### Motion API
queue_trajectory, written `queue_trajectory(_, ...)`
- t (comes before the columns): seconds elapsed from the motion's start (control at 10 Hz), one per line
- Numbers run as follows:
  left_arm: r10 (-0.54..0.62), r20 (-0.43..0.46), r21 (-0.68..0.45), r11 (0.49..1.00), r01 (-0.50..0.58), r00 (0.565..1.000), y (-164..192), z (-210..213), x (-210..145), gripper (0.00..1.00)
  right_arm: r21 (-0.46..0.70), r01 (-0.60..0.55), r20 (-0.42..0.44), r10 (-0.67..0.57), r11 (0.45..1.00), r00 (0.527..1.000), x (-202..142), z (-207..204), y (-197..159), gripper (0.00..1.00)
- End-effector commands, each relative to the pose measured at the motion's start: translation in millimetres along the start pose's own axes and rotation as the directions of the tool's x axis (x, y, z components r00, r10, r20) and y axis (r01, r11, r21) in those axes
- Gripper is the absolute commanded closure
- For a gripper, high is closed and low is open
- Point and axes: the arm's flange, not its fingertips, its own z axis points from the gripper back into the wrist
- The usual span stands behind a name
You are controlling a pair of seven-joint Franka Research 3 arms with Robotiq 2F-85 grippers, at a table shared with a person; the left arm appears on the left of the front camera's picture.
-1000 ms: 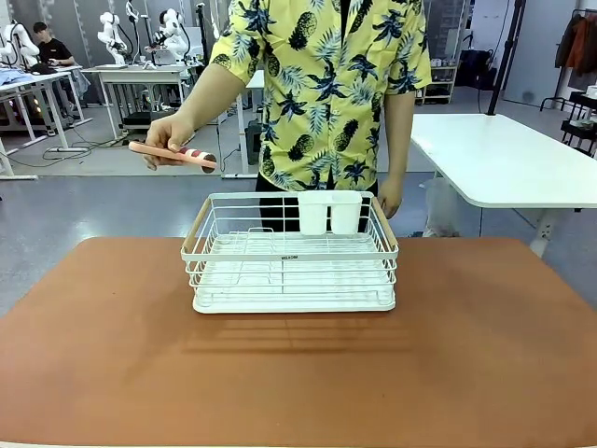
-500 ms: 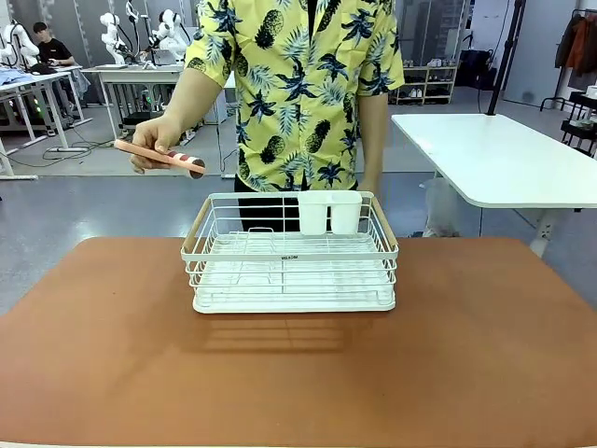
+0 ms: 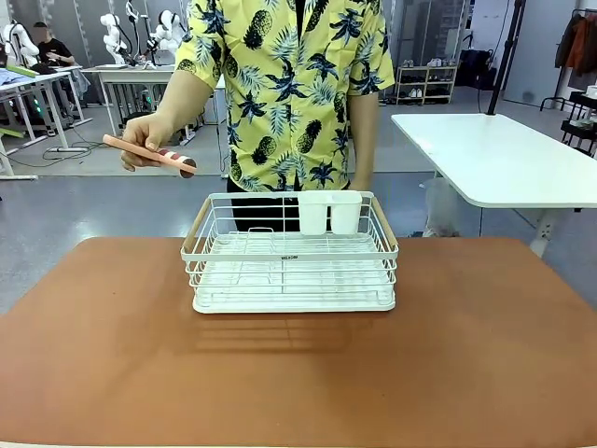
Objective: Clean the table.
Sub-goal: Pick up the Lint Roller when the human hands it over.
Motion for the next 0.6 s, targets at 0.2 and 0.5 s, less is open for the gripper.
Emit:
queue_trajectory(0.2,0.036,0.076,0.087,0.995,-0.043,0.996,-16,-42,-33,0.00,0.007,-0.007,0.000,0.007,1.000,1.000,0,0,2,0.00)
queue_trajectory(0.5,0.034,0.015,0.079,0.996,-0.035,0.999,-20,-54,-52,0.00,0.007,-0.007,0.000,0.007,1.000,1.000,0,0,2,0.00)
